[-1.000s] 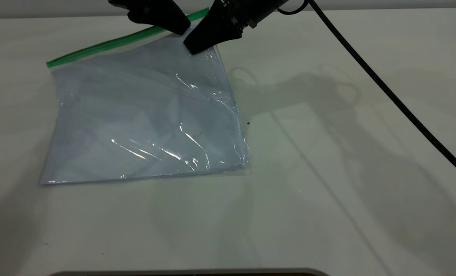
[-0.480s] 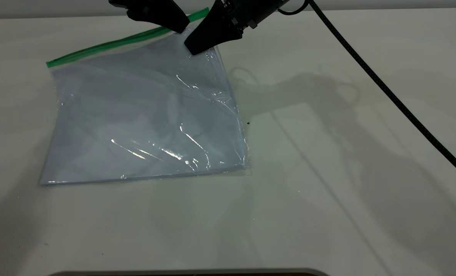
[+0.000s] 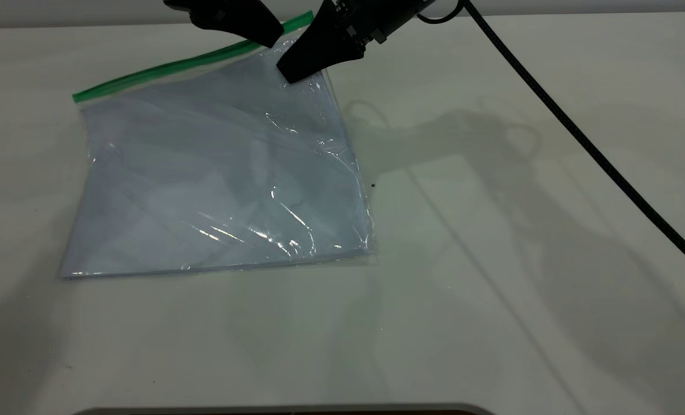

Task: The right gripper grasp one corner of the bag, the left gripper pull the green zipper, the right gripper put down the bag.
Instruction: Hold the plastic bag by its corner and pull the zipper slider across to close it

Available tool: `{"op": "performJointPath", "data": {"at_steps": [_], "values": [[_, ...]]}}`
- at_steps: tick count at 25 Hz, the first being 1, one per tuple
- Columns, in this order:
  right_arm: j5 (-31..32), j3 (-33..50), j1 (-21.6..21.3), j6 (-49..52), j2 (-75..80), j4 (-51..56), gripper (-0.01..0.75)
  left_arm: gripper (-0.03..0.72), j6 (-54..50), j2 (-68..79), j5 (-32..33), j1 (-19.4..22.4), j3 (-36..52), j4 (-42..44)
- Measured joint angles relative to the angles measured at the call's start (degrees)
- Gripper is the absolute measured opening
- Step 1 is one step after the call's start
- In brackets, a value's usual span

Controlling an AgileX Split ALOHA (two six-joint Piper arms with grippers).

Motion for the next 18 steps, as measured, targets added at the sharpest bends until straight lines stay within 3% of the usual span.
{"op": "performJointPath", "data": {"at_steps": [13, 18], "values": [[3.51, 0.0, -8.04, 2.0, 0.04, 4.11, 0.033, 0.053, -2.73, 0.0, 0.07, 3.19, -0.35, 2.29], [3.8, 0.0, -11.08, 4.1, 0.04, 3.79, 0.033, 0.053, -5.49, 0.0, 1.54, 4.97, -0.35, 6.95]]}}
